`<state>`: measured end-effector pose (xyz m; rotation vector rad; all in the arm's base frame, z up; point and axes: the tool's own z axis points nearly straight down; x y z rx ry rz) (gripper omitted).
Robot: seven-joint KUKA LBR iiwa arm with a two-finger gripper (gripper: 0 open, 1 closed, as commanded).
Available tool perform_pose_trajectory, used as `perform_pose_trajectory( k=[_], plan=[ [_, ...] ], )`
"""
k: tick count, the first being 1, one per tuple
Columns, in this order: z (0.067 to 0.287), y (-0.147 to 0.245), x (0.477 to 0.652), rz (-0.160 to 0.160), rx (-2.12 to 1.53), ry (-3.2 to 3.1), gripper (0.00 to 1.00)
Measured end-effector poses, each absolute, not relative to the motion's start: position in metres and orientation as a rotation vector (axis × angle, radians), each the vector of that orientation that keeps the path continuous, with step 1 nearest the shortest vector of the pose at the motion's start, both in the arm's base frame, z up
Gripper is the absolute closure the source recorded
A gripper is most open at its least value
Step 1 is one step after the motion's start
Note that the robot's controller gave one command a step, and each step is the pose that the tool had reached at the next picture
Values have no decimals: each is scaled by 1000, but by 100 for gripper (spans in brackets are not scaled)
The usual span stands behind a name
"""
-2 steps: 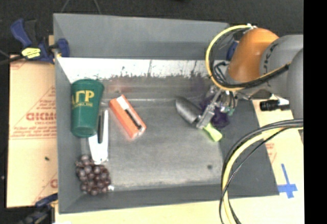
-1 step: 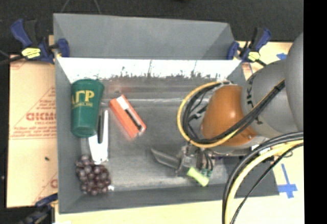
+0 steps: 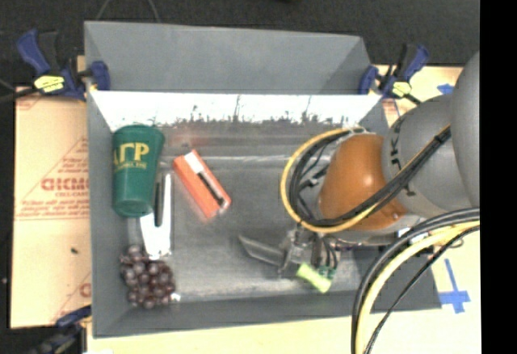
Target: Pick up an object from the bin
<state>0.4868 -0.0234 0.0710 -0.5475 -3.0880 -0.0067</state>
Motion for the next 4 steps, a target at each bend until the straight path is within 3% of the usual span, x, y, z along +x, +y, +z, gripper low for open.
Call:
perform_pose_trajectory(
  k=[1, 3, 4],
  plan=[
    [75, -24, 487, -7, -547, -3091, 100],
    [127, -25, 486, -7, -539, -3090, 100],
    [139, -25, 485, -7, -535, -3086, 100]
  ],
)
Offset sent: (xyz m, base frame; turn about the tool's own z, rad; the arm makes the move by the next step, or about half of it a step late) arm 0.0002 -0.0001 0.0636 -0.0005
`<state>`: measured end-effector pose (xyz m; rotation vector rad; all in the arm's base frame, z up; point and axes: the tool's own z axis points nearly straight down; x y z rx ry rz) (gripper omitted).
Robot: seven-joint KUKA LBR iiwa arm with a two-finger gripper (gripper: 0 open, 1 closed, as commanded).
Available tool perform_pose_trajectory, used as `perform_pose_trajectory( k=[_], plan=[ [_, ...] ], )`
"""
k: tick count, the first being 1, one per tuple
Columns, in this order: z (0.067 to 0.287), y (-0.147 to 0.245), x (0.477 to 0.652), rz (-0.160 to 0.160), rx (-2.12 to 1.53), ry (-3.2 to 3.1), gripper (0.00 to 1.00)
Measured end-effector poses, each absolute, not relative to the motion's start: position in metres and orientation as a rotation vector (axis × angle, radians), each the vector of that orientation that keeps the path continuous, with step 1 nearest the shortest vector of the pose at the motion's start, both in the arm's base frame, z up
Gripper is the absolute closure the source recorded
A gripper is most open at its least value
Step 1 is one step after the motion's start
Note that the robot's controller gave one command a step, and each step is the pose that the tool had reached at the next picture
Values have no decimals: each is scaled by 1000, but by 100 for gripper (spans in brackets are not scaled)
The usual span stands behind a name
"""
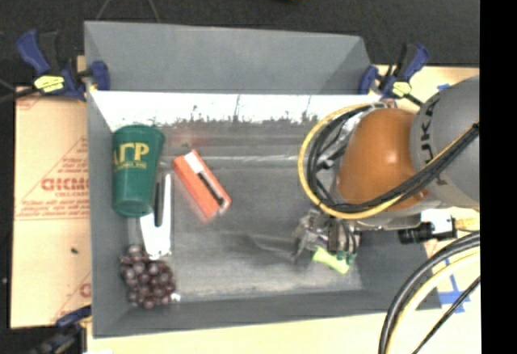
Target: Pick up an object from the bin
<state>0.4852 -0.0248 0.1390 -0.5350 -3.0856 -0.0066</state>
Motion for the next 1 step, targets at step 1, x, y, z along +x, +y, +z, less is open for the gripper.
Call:
perform_pose_trajectory(
  k=[1],
  plan=[
    [162, -25, 486, -7, -533, -3090, 100]
  ],
)
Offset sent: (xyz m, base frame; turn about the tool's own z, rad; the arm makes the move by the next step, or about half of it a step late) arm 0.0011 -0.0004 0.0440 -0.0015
